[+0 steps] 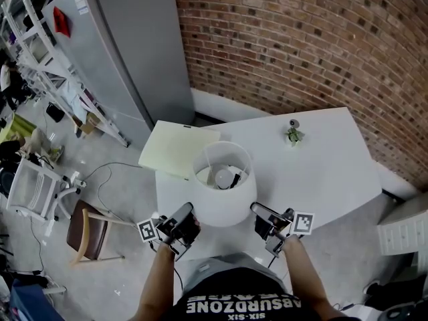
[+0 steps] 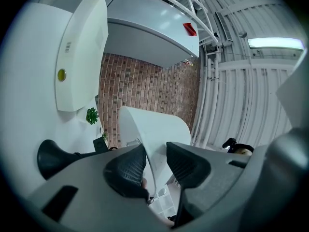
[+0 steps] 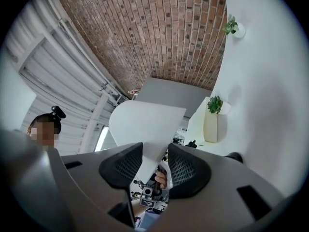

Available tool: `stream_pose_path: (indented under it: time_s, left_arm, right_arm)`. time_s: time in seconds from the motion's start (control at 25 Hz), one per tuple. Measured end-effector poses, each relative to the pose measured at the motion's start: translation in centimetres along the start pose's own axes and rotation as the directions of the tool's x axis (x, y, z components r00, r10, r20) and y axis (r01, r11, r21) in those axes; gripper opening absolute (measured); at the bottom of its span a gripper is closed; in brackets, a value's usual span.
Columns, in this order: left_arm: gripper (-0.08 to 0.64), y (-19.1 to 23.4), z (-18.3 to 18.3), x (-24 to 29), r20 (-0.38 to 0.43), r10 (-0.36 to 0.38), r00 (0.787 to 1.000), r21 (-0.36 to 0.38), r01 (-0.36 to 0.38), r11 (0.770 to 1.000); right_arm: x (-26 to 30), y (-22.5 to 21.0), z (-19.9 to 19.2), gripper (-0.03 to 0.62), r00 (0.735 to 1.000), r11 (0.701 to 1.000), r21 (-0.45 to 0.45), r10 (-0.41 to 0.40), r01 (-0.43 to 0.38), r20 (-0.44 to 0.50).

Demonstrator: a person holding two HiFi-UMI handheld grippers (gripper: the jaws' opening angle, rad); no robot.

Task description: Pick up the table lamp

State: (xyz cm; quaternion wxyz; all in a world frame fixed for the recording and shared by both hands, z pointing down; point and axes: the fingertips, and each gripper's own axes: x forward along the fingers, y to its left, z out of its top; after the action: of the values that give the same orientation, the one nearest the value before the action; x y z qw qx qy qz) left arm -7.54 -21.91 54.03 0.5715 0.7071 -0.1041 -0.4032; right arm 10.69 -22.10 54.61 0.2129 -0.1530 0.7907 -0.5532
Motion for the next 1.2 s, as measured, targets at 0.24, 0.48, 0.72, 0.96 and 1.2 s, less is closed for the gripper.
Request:
stream_pose_path:
  time_s: [0.24, 0.48, 0.72, 0.96, 1.2]
  left_arm:
    - [0.116, -0.7, -0.2, -0.2, -0.013, -0.019, 1.000, 0.027, 0.020, 0.999]
    - [0.112, -1.2, 0.1, -0.5, -0.010, -0.037, 0.999, 0.032, 0.037, 0.999]
    - [0.114, -2.0, 0.0, -0.2, -0.029, -0.054, 0.998, 0.045, 0.056, 0.997]
    - [0.114, -2.7, -0.4, 0.4, -0.059, -0.058, 0.997, 0.059, 0.062, 0.996]
    - [0.114, -3.6, -0.5, 0.8, -0.083, -0.066, 0.994, 0.074, 0.073, 0.995]
  right_arm:
    - [0.1, 0.5, -0.2, 0.146, 1.000, 1.000, 0.008, 0.019, -0.019, 0.004]
    - [0.6, 1.0, -0.3, 0.132, 1.000, 0.999, -0.017, 0.028, -0.028, -0.001]
    - [0.6, 1.9, -0.1, 0.127, 0.999, 0.999, -0.032, 0.036, -0.036, 0.005]
    - [0.3, 2.8, 0.1, 0.126, 0.999, 0.998, -0.041, 0.043, -0.043, 0.014]
    - [0.3, 3.7, 0.3, 0.124, 0.998, 0.996, -0.064, 0.057, -0.056, 0.015]
